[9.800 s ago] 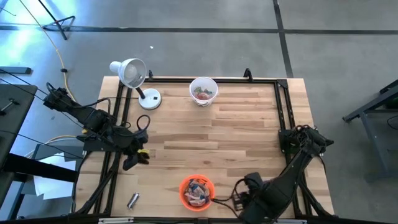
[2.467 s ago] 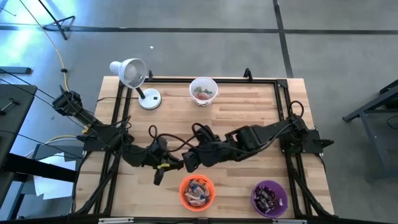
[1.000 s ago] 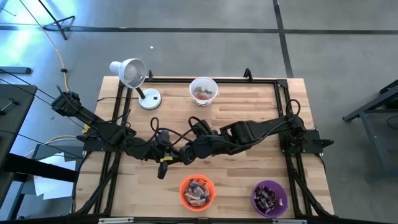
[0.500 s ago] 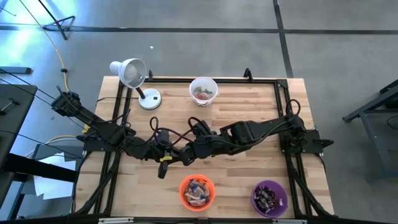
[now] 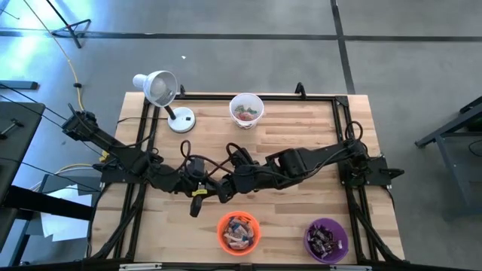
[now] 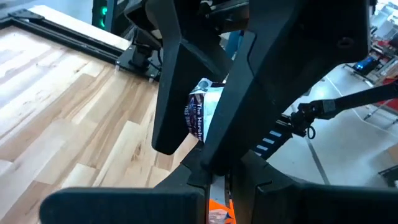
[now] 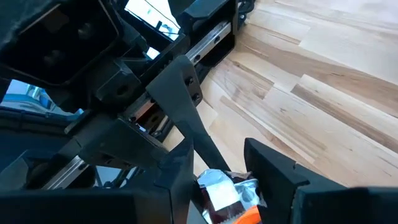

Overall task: Organize candy in baskets
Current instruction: Put the dark brown chocolate bar into the dark purple bucket

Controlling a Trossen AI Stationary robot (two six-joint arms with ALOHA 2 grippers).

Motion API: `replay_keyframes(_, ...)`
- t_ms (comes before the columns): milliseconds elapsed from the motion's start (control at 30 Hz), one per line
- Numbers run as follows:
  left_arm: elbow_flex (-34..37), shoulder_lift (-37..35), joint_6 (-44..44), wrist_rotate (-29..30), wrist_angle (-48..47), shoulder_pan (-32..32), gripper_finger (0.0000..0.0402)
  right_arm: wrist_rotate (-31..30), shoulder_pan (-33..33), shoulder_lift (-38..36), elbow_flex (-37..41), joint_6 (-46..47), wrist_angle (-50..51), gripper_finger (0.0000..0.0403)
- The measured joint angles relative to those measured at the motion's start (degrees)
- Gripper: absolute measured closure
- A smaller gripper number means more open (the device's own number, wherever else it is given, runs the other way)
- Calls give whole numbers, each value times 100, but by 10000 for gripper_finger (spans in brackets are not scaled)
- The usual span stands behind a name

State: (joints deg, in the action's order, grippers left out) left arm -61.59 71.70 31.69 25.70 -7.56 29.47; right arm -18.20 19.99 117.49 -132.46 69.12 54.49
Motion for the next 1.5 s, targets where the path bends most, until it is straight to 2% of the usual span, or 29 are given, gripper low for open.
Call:
replay_keyframes(100, -19, 0, -50, 8, -49, 0, 382, -34, 2, 4, 0, -17, 3, 281)
replay_keyframes(367, -36, 0, 127, 22, -279, -2, 382, -115, -5, 24, 7, -46, 45, 369)
replay_keyframes(500, -39, 0, 101, 41, -277, -2, 382, -128, -7, 26, 11, -42, 58, 395)
replay_keyframes(767, -39, 0, 104, -9, -275, -6, 382, -146, -7, 27, 11, -46, 53, 397)
replay_keyframes(1033, -47, -6, -168, -997, -252, -196, 378, -82, 15, 33, 13, -44, 49, 397)
replay_keyframes(1500, -63, -34, -342, -2046, -428, -235, 276, 51, 9, 55, 23, -68, 29, 398)
